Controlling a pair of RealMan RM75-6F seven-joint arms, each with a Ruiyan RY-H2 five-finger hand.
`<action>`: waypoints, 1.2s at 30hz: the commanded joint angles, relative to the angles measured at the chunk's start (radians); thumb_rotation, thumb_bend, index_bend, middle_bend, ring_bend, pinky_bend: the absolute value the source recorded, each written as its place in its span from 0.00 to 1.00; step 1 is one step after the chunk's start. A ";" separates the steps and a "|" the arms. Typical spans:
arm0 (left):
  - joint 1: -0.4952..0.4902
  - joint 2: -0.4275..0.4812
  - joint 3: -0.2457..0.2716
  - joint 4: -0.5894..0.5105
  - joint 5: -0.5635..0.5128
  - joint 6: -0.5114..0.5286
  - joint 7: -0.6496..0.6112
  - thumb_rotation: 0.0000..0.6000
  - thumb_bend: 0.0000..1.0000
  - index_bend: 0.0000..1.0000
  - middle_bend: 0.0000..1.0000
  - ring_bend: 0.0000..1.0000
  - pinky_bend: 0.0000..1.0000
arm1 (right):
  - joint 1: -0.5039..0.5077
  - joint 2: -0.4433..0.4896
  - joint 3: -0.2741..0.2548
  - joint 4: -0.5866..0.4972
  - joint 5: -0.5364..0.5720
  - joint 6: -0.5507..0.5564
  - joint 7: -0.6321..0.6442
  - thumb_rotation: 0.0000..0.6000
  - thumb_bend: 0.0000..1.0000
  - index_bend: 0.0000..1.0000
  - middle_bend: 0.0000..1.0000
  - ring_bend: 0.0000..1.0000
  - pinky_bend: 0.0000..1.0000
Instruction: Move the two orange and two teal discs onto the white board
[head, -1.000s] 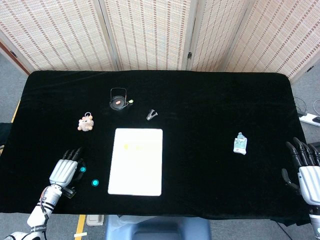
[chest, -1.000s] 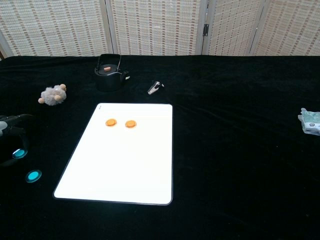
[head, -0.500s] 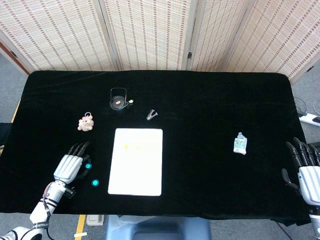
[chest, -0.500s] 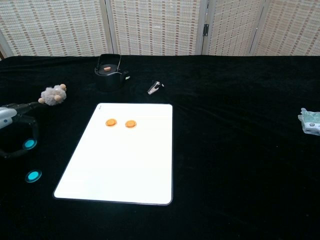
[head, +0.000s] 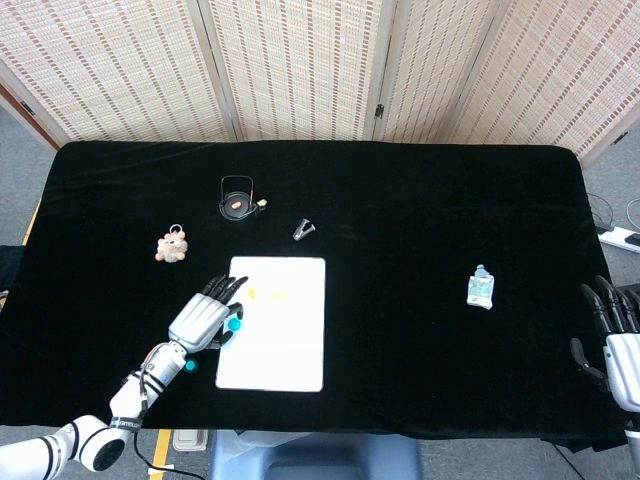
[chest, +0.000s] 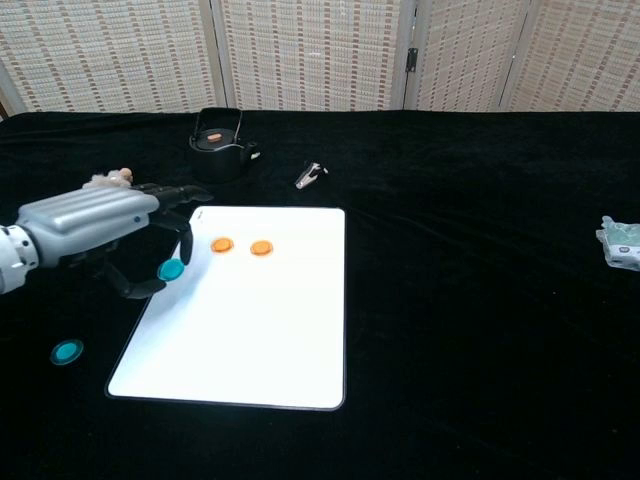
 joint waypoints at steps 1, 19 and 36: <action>-0.031 -0.034 -0.010 0.005 -0.029 -0.035 0.042 1.00 0.42 0.47 0.00 0.00 0.00 | -0.002 -0.001 -0.001 0.004 0.003 0.000 0.004 1.00 0.51 0.00 0.00 0.04 0.00; -0.010 -0.014 0.025 -0.032 -0.053 0.024 0.105 1.00 0.42 0.35 0.00 0.00 0.00 | 0.000 -0.001 0.001 0.011 0.000 -0.005 0.009 1.00 0.51 0.00 0.00 0.04 0.00; 0.156 0.129 0.161 -0.032 0.082 0.231 -0.039 1.00 0.42 0.42 0.00 0.00 0.00 | 0.012 -0.006 0.001 0.011 -0.017 -0.011 0.008 1.00 0.51 0.00 0.00 0.04 0.00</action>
